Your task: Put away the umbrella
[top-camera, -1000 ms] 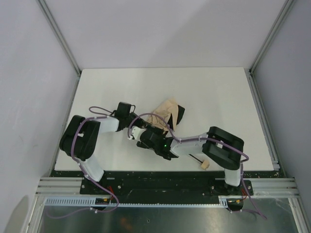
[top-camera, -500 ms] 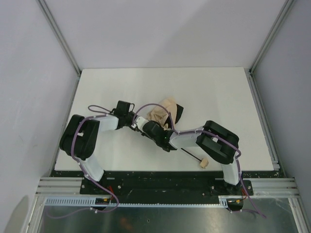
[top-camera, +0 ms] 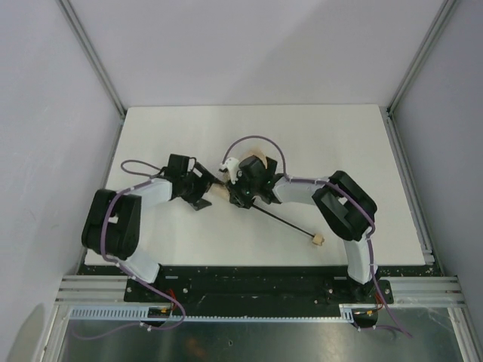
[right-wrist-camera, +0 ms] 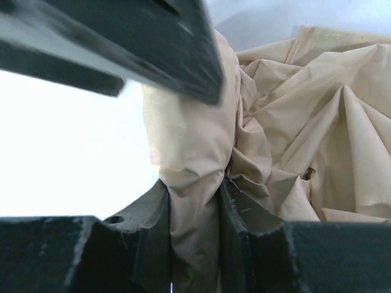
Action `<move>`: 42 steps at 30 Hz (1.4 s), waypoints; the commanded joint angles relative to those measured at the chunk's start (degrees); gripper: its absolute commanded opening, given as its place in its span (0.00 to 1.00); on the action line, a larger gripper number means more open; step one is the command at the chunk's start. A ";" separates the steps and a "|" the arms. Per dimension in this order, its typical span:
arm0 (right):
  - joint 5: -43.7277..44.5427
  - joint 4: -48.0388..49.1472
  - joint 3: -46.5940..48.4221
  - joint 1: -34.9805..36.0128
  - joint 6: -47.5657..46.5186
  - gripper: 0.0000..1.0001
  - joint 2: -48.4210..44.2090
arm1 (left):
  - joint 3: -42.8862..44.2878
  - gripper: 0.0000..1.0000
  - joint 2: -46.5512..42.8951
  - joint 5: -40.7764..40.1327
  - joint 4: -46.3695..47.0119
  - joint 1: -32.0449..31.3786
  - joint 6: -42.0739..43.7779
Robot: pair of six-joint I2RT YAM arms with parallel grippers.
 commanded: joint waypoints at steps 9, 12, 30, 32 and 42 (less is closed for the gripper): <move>-36.78 -16.84 -1.85 -9.97 11.90 0.00 17.77 | -8.69 0.99 -9.82 4.68 7.24 2.27 1.54; -39.26 -15.71 -0.87 -11.51 13.10 0.00 19.92 | -9.45 0.99 -8.58 5.21 12.67 0.67 -1.19; -46.56 -11.21 3.72 -14.78 18.55 0.00 25.07 | -9.74 0.77 5.09 -6.02 18.61 -4.16 -8.59; -46.94 -12.03 4.32 -14.85 18.03 0.00 25.41 | -9.79 0.65 6.52 -7.32 18.79 -4.16 -8.10; -40.01 -14.57 4.88 -13.83 18.01 0.01 17.31 | -10.83 0.03 8.02 -9.64 18.06 -4.15 -4.50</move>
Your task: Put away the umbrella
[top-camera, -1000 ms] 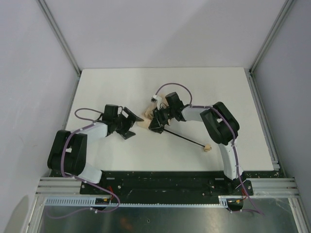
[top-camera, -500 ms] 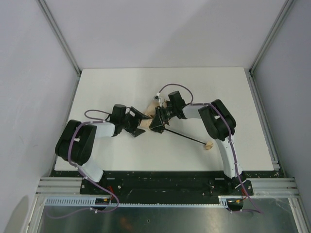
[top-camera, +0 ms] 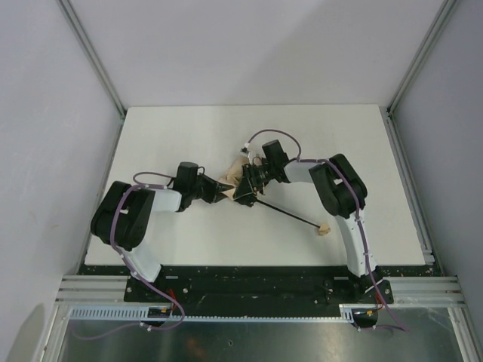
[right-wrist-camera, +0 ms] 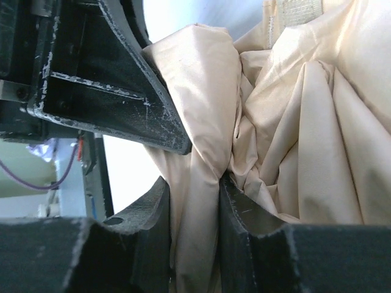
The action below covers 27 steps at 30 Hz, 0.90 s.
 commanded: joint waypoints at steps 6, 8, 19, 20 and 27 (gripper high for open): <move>23.58 -17.11 -5.49 5.65 -2.74 0.41 -11.93 | -2.15 0.00 2.85 -9.60 -12.30 -0.22 10.23; 30.06 -18.17 -5.64 7.56 -5.70 0.52 -17.60 | -1.97 0.00 2.68 -9.10 -13.83 -0.17 10.67; 81.65 -7.52 -12.62 27.84 -27.86 0.71 -26.83 | 1.25 0.00 2.95 -7.01 -24.61 0.48 12.40; 84.27 -5.89 -12.76 29.09 -28.79 0.71 -26.06 | 1.49 0.00 3.00 -6.82 -24.83 0.53 12.45; 91.28 2.39 -12.87 30.54 -30.55 0.79 -20.30 | 2.37 0.00 1.13 -6.59 -25.64 0.58 12.81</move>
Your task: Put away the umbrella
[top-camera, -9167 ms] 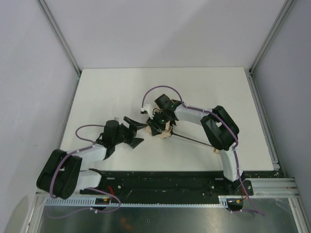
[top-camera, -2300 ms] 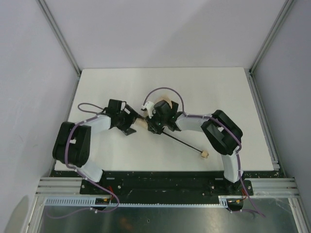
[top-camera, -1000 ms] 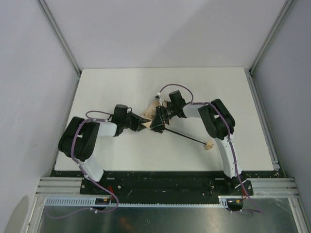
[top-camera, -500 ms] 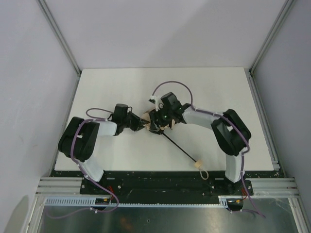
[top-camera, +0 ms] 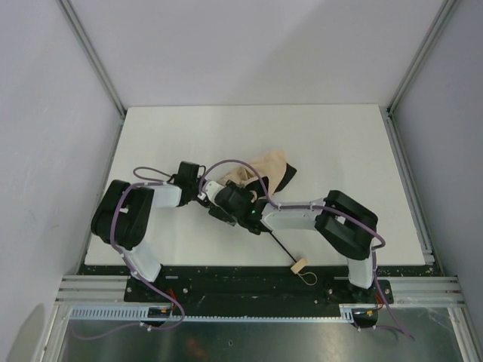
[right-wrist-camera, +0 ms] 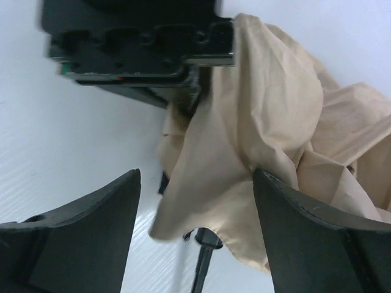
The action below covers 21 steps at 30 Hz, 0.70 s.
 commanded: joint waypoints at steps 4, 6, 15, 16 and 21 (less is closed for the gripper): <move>4.42 7.23 -0.12 -5.10 0.21 0.82 4.56 | -1.19 0.00 0.52 -4.76 -11.10 0.07 3.78; 2.32 6.50 -0.13 -7.48 2.02 0.84 5.93 | -1.23 0.00 0.45 -4.35 -11.09 0.07 3.75; -13.15 -6.44 1.25 -14.12 10.21 0.58 12.88 | 0.48 0.03 -2.39 -3.31 -11.04 0.16 5.56; -14.80 -7.93 1.31 -14.70 11.07 0.51 13.45 | 0.76 0.07 -2.96 -3.28 -11.02 0.29 6.03; -27.72 -14.24 1.53 -18.79 13.67 0.24 17.09 | -0.06 0.56 -8.34 -3.68 -9.44 2.11 7.76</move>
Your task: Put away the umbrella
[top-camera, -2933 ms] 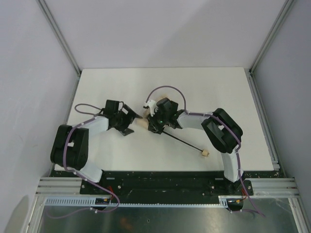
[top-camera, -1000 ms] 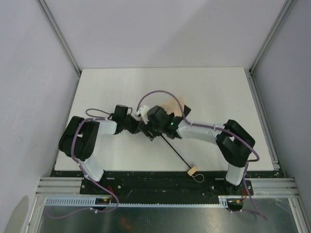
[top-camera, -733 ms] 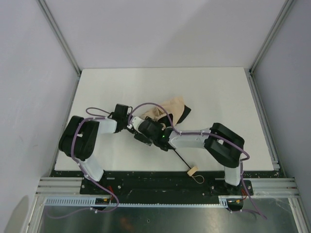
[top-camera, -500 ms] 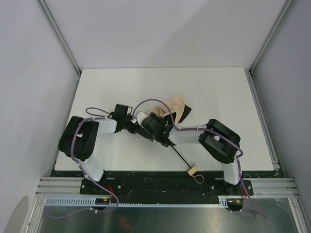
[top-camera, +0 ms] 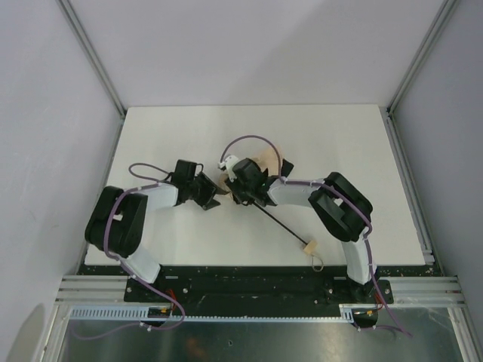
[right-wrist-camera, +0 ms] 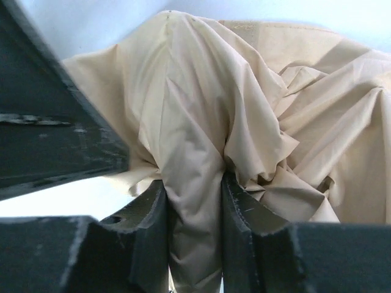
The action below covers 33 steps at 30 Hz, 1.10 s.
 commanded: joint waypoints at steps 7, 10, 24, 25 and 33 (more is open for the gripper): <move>-36.51 -18.77 -2.77 -9.75 6.44 0.04 11.81 | -2.62 0.96 -9.26 3.48 -1.06 5.15 1.75; -46.82 -16.30 -2.77 -12.39 8.41 0.01 13.75 | -1.47 0.99 -7.23 6.12 0.83 4.42 -0.78; -72.93 -6.41 1.20 -16.44 14.87 0.00 21.26 | 2.38 0.93 9.98 -2.17 8.71 -2.31 -9.44; -73.99 -6.20 1.41 -16.47 14.85 0.00 21.50 | 1.86 0.87 10.13 -3.63 8.69 -2.40 -9.49; -72.75 -6.06 2.24 -16.51 13.73 0.00 16.61 | -0.77 0.10 7.96 -7.97 6.23 -2.88 -7.61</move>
